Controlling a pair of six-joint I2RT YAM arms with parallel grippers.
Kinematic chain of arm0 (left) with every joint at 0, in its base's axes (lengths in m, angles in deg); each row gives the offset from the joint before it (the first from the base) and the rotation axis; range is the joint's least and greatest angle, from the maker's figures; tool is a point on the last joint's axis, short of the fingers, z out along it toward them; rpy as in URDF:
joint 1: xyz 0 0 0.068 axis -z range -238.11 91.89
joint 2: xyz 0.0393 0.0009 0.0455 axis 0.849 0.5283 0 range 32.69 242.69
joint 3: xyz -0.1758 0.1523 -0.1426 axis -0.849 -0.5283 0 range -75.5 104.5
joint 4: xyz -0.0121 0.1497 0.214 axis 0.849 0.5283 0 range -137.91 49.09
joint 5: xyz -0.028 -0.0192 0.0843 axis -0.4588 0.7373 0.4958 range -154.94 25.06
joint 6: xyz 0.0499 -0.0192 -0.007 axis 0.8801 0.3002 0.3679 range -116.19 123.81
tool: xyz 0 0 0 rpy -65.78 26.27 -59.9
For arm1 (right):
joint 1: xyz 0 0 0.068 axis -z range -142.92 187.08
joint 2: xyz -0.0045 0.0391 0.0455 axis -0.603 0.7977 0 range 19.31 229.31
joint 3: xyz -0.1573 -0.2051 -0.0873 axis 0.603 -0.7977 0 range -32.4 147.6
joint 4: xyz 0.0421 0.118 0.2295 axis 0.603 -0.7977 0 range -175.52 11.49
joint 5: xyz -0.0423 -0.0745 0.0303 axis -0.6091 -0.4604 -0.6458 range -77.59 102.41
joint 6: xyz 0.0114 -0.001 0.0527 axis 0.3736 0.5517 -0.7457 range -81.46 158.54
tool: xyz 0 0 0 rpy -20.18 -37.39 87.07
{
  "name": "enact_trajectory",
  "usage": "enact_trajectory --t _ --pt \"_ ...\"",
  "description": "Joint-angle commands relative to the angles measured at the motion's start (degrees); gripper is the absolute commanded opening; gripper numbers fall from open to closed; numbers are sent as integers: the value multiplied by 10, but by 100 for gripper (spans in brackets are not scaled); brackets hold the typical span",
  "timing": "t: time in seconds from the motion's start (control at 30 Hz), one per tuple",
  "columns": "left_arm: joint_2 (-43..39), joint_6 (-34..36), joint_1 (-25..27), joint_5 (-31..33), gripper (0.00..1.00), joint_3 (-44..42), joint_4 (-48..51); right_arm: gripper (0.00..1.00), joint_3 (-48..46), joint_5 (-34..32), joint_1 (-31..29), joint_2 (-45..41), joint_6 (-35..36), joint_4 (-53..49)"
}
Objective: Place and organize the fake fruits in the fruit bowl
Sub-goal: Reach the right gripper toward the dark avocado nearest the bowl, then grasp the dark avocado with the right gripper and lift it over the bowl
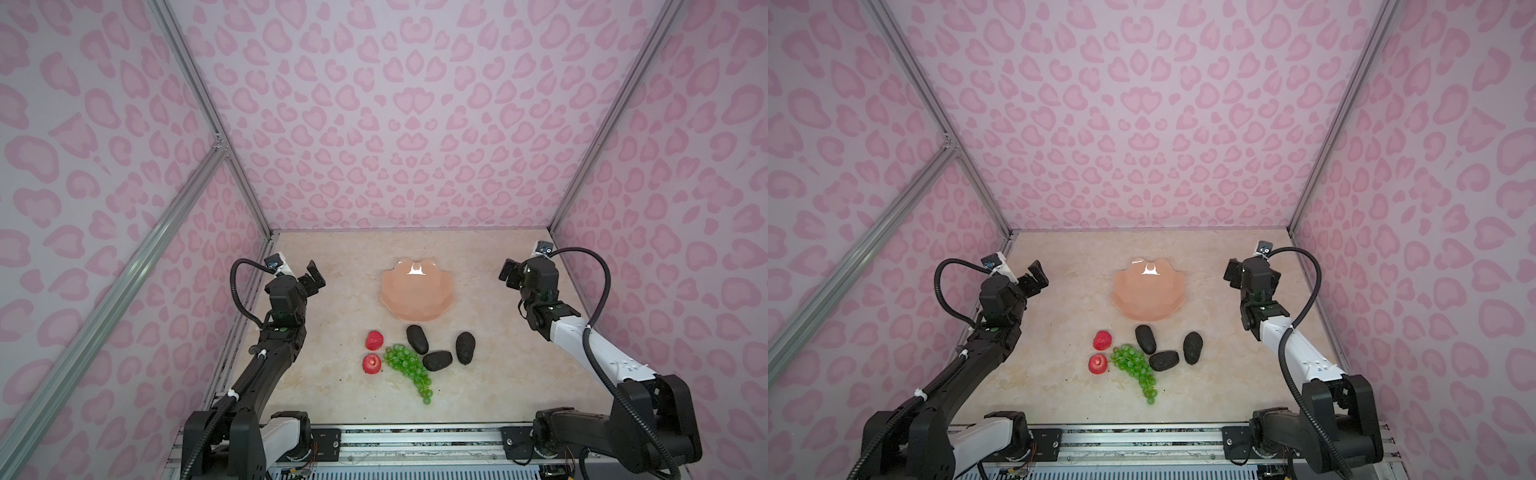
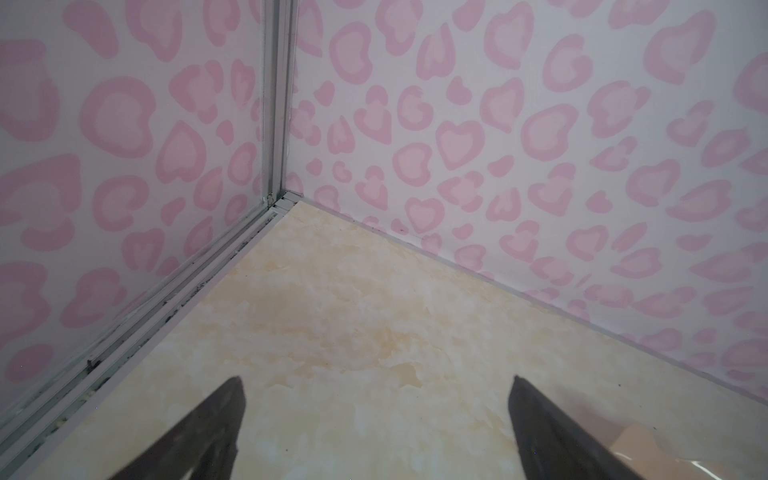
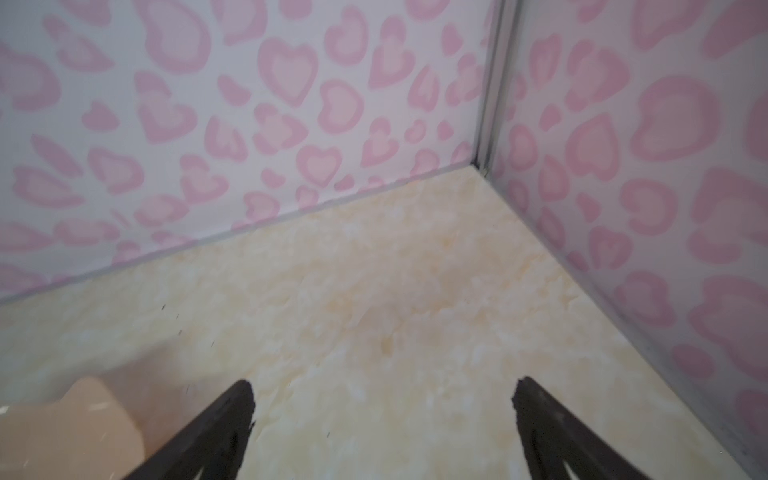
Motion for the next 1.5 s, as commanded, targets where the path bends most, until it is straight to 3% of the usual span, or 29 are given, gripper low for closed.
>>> enact_trajectory --t 0.0,0.1,0.23,0.33,0.5,0.73,1.0,1.13,1.27,1.47 --pt "-36 -32 -1 -23 100 -14 24 97 11 -9 -82 -7 -43 -179" --pt "-55 -16 0 -33 100 -21 34 96 24 -86 -183 1 -115 -283" --pt "-55 -15 -1 -45 100 -10 56 95 16 -106 -294 15 -188 -335" --pt "-56 -16 0 -57 100 -8 60 94 4 -115 -340 25 -240 -357" --pt "-58 -15 -1 -62 100 -3 70 91 -31 -80 -356 14 -282 -353" --pt "-57 -25 -1 -67 100 -1 74 83 -50 -55 -357 34 -288 -317" --pt "-64 -34 -1 -70 100 -1 86 67 -60 -48 -357 72 -285 -280" --pt "-68 -36 -1 -69 100 -3 93 53 -65 -41 -352 81 -279 -266" --pt "-71 -37 -1 -68 100 -5 99 41 -58 -51 -353 54 -268 -276" --pt "-72 -46 0 -77 100 -10 100 38 4 -105 -351 2 -211 -280"
